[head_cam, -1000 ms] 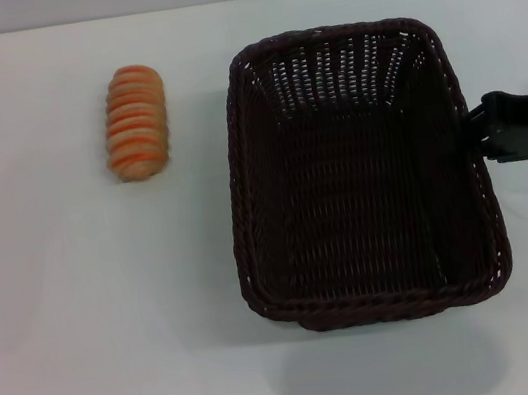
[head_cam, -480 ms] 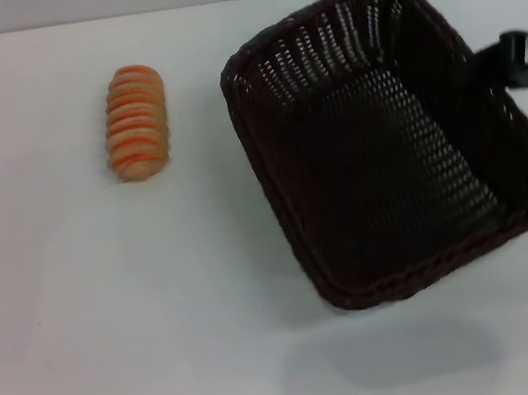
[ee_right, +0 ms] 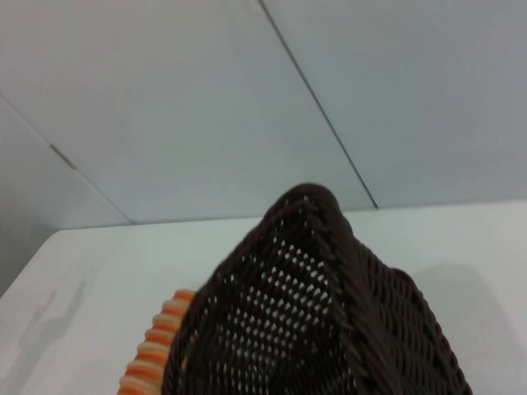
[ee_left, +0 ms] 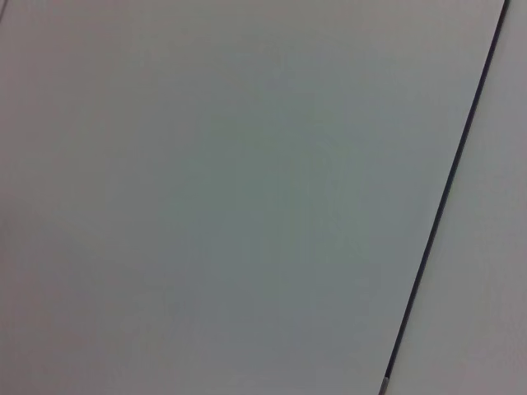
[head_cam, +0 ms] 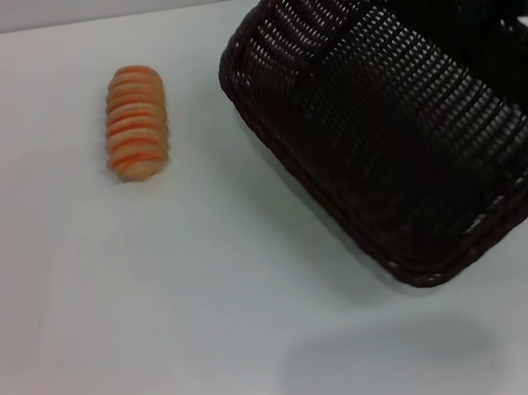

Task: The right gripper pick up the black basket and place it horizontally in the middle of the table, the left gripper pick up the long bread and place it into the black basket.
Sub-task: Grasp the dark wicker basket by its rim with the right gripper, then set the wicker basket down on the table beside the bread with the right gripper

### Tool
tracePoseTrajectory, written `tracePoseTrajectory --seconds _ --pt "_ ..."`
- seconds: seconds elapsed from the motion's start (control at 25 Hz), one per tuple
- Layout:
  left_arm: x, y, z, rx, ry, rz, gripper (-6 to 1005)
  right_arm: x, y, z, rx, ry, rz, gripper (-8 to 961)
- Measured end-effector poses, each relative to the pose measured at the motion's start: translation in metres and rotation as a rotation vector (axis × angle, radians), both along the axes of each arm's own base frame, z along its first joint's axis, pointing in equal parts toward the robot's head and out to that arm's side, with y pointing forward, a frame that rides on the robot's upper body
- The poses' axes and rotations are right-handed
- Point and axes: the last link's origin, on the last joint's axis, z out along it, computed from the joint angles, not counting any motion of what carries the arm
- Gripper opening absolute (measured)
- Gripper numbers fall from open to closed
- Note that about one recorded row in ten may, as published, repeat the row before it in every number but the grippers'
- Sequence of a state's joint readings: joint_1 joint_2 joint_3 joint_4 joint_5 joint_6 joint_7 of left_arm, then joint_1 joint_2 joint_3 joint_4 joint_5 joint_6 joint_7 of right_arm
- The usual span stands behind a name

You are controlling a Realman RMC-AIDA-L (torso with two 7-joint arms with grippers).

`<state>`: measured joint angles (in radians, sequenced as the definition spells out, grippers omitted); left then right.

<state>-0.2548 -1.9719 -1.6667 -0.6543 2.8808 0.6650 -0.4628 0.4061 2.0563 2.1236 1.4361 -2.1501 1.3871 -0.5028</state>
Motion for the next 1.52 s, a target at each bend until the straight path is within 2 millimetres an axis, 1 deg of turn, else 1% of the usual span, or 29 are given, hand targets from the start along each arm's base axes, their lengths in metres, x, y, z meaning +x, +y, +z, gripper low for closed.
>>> tracePoseTrajectory --seconds 0.24,0.52,0.68,0.92,1.12,1.32,1.52 --pt "-0.001 -0.002 0.001 0.011 -0.019 0.018 692 -0.007 0.0 0.009 0.005 -0.031 0.149 212" --pt "-0.005 -0.004 0.003 0.027 -0.034 0.037 692 -0.026 -0.002 0.022 -0.03 -0.055 0.373 212" --pt "-0.006 -0.002 0.005 0.022 -0.05 0.065 692 -0.037 0.0 0.023 -0.087 -0.054 0.481 212" --pt "-0.003 0.003 0.004 0.035 -0.055 0.074 692 -0.05 0.006 0.008 -0.214 -0.014 0.589 212" --pt "-0.001 0.006 0.004 0.043 -0.048 0.082 692 -0.061 0.008 -0.012 -0.32 -0.016 0.669 213" --pt "0.003 0.009 0.004 0.048 -0.043 0.078 693 -0.072 0.003 -0.032 -0.422 -0.037 0.715 212" --pt "0.003 0.009 0.004 0.051 -0.043 0.078 693 -0.077 -0.002 -0.043 -0.494 -0.057 0.744 212"
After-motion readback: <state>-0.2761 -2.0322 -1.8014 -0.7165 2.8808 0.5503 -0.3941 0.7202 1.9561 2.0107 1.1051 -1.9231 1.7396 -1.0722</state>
